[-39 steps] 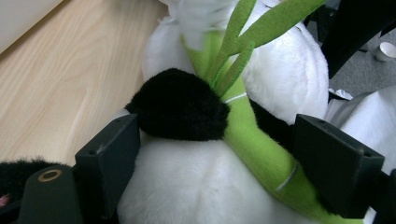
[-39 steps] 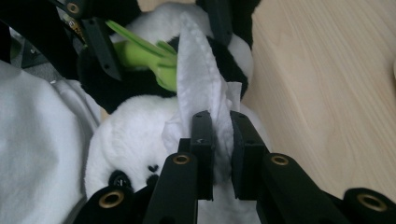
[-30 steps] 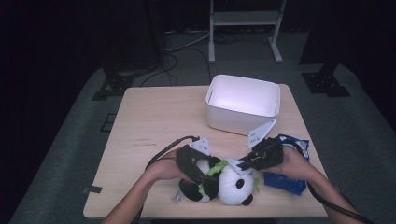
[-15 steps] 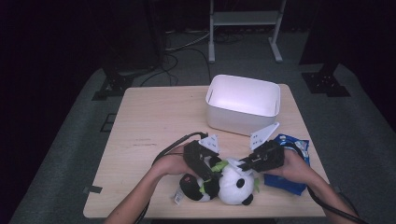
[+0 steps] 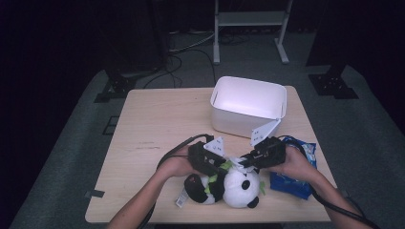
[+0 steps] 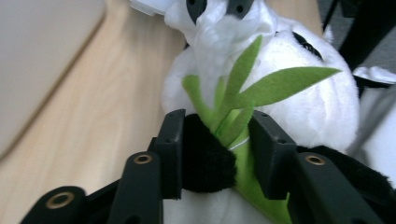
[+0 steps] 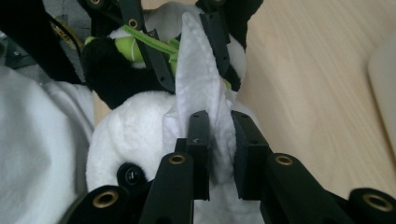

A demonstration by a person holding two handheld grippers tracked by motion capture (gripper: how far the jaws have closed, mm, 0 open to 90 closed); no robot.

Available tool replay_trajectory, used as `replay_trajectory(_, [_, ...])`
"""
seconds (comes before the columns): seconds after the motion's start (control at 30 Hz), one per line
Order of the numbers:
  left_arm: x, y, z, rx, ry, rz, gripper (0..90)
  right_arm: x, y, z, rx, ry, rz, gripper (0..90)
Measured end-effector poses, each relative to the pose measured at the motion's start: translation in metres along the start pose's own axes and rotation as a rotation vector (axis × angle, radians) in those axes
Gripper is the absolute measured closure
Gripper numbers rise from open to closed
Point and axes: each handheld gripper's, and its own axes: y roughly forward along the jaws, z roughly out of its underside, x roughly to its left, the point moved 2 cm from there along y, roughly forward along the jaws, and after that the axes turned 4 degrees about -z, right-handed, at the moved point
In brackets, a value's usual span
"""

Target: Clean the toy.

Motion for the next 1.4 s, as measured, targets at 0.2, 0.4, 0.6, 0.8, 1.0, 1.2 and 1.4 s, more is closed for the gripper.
replay_trajectory(0.2, [0.015, -0.012, -0.007, -0.03, -0.01, -0.138, 61.0, -0.011, -0.009, -0.009, -0.031, 0.012, 0.05, 77.8])
replay_trajectory(0.4, [0.013, -0.004, 0.003, -0.017, -0.046, -0.119, 58.8, -0.024, -0.016, -0.016, -0.09, 0.064, 0.067, 77.8])
replay_trajectory(0.6, [0.003, -0.008, 0.008, -0.056, -0.053, -0.095, 56.4, -0.029, 0.007, -0.023, -0.056, 0.086, 0.026, 77.8])
replay_trajectory(0.8, [0.002, -0.02, 0.011, -0.1, -0.127, -0.004, 41.2, -0.023, 0.022, -0.023, -0.021, 0.077, -0.036, 78.7])
replay_trajectory(1.0, [0.001, -0.034, 0.015, -0.093, -0.145, 0.004, 28.4, -0.014, 0.02, -0.019, -0.013, 0.055, -0.03, 79.0])
replay_trajectory(1.2, [0.006, -0.048, 0.016, -0.128, -0.164, -0.008, 28.5, -0.014, 0.021, -0.016, -0.018, 0.047, -0.033, 79.6])
replay_trajectory(1.4, [0.01, -0.054, 0.015, -0.124, -0.163, -0.029, 28.2, -0.011, 0.022, -0.017, -0.013, 0.038, -0.038, 79.7])
